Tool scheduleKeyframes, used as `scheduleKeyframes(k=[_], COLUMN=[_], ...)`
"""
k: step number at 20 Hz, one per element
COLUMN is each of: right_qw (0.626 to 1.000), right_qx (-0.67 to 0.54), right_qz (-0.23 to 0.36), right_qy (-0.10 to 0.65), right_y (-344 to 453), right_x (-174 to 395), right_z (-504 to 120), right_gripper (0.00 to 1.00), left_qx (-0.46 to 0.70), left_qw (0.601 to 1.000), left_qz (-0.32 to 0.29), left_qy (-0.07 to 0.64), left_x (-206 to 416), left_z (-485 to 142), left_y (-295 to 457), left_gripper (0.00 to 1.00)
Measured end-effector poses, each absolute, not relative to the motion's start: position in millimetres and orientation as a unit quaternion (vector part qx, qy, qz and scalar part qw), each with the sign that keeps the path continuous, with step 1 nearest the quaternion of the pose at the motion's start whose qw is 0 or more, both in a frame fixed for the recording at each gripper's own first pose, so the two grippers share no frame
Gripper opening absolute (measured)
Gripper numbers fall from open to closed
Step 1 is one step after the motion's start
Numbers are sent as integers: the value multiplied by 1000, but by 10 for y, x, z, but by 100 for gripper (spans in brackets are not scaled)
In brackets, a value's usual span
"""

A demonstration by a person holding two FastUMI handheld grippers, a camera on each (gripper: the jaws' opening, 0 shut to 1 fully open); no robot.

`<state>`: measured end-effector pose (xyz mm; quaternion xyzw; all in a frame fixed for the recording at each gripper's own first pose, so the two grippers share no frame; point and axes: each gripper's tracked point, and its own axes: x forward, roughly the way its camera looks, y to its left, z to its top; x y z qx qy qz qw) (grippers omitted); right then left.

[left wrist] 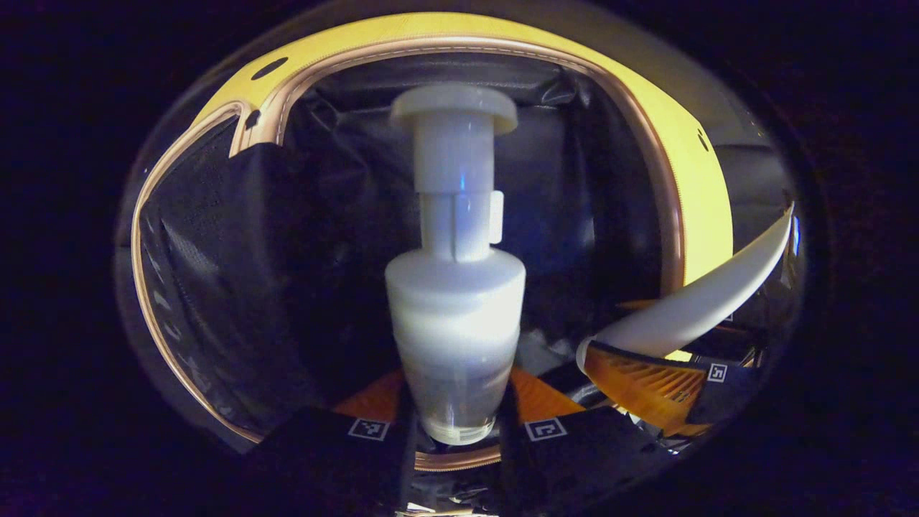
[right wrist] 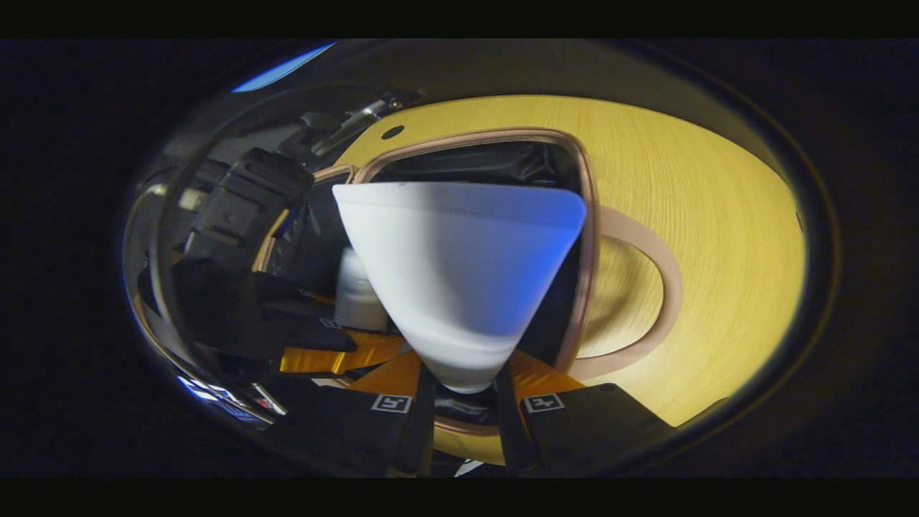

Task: First open the suitcase, pack the skin care products into it, and then close the suitcase.

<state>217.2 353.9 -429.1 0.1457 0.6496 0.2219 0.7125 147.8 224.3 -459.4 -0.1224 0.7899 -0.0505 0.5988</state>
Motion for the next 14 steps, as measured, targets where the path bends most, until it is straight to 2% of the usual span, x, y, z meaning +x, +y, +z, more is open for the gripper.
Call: scheduleKeyframes(k=[1,6,8,9,10,12,14], right_qw=[706,691,667,656,651,648,646], right_qx=[147,152,163,171,166,158,172], right_qz=[221,209,199,195,193,194,180], right_qy=[656,676,699,709,715,720,722], right_y=[3536,3552,3585,3624,3655,3659,3659], right_x=[2175,2167,2118,2084,2079,2043,2060], right_z=[-4291,-4342,-4382,-4379,-4367,-4394,-4401], right_gripper=[41,41,41,34,41,44,51], left_qx=[-124,-133,-136,-138,-143,-138,-144], left_qw=[592,593,595,599,601,613,621], left_qz=[-50,-43,-40,-37,-37,-38,-32], left_qy=[794,793,791,788,785,777,770], left_x=[1473,1489,1493,1514,1548,1561,1564], left_z=[-4602,-4634,-4603,-4597,-4540,-4444,-4434], left_y=[2242,2223,2214,2201,2185,2205,2238], left_gripper=[53,55,58,65,63,79,80])
